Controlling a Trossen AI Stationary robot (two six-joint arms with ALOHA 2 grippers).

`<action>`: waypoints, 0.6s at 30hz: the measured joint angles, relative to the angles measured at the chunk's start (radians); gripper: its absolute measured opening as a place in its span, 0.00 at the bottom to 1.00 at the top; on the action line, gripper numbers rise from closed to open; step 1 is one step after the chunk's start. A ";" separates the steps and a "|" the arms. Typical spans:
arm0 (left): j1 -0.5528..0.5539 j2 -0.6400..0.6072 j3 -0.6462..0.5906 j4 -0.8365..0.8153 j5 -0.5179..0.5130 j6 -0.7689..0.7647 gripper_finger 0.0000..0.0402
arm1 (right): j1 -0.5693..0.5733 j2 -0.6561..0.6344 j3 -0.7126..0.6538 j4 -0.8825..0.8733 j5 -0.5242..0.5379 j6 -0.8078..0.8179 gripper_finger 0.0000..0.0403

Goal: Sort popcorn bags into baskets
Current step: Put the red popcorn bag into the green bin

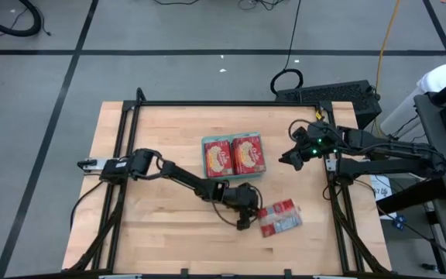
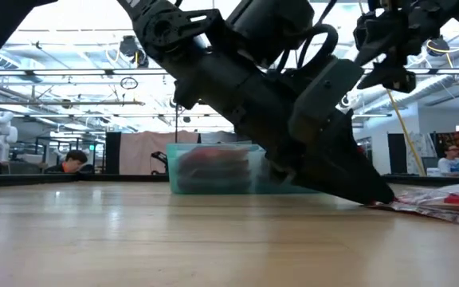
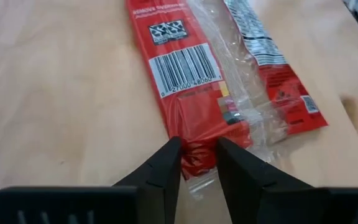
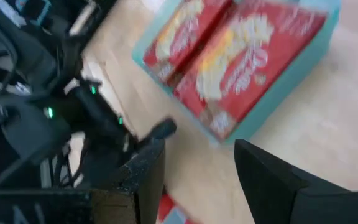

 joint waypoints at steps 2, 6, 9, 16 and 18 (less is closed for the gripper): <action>0.008 -0.009 0.000 -0.021 -0.001 -0.043 0.26 | 0.030 0.000 0.000 -0.032 -0.001 0.033 0.46; 0.009 -0.037 -0.003 -0.089 -0.010 -0.065 0.26 | 0.102 0.000 0.000 -0.155 -0.001 0.150 0.46; 0.002 -0.073 -0.005 -0.158 -0.029 -0.076 0.26 | 0.148 0.000 0.000 -0.291 -0.008 0.256 0.46; -0.018 -0.166 -0.005 -0.181 -0.032 -0.075 0.26 | 0.233 -0.002 -0.107 -0.247 -0.211 0.478 0.46; -0.029 -0.164 -0.006 -0.184 -0.032 -0.066 0.26 | 0.257 -0.002 -0.166 -0.151 -0.213 0.533 0.46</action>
